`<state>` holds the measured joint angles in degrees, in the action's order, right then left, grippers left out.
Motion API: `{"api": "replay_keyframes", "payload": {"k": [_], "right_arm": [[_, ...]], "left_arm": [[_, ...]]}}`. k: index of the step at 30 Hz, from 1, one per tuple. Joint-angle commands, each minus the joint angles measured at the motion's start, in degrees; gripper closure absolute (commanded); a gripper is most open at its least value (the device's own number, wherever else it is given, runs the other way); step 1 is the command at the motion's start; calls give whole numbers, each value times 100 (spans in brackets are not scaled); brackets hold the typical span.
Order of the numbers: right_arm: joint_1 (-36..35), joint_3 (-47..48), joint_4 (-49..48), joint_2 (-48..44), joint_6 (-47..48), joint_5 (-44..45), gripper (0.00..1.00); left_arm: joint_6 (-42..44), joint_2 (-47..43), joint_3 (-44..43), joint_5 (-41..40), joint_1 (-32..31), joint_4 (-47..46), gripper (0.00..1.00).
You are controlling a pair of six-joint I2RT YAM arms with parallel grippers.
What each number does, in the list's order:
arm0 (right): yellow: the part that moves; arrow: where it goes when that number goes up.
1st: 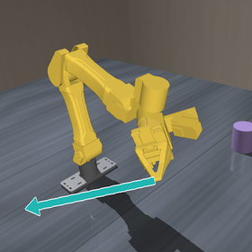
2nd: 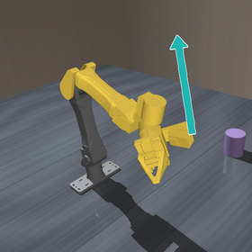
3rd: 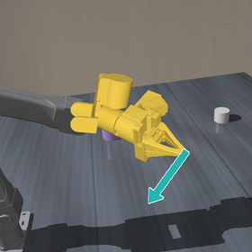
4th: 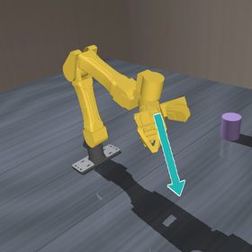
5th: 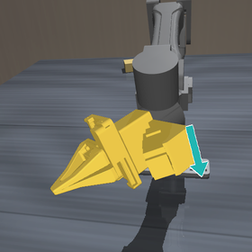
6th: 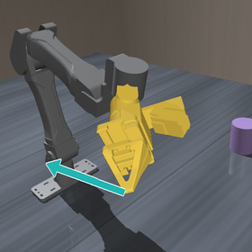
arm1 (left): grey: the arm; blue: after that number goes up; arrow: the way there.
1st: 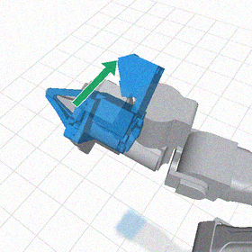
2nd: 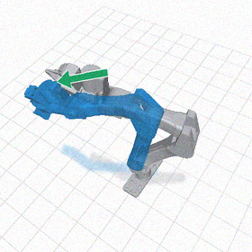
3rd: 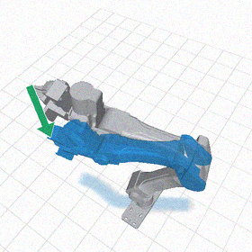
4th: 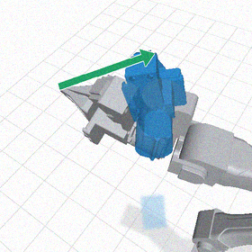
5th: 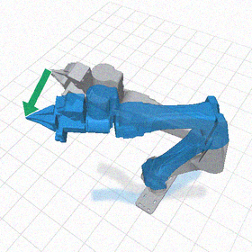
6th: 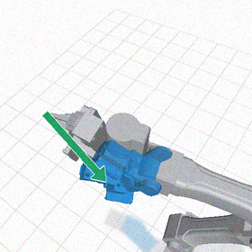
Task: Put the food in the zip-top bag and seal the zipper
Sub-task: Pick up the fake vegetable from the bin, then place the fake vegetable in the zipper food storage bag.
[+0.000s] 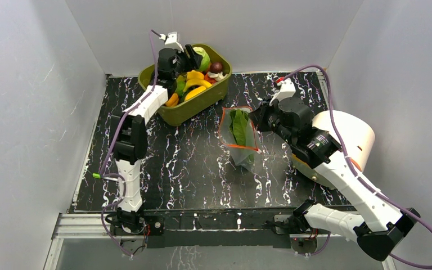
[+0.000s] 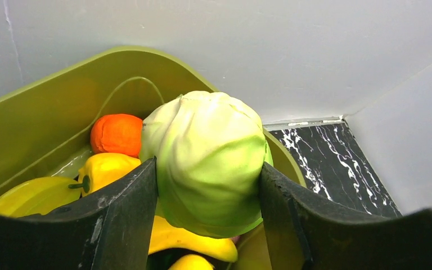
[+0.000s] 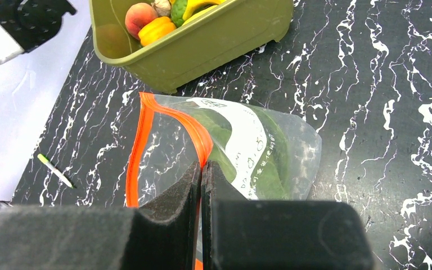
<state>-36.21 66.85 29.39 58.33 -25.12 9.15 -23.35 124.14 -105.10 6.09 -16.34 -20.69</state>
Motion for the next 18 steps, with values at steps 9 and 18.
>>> {"api": "replay_keyframes", "payload": {"k": [9,18], "right_arm": [[30,-163,-555,-112,-167,-79,100],[26,-383,-1047,86,-508,-241,100]], "left_arm": [[350,-2486,1675,480,-24,595,59],[224,-3801,2896,1209,-19,1169,58]]}}
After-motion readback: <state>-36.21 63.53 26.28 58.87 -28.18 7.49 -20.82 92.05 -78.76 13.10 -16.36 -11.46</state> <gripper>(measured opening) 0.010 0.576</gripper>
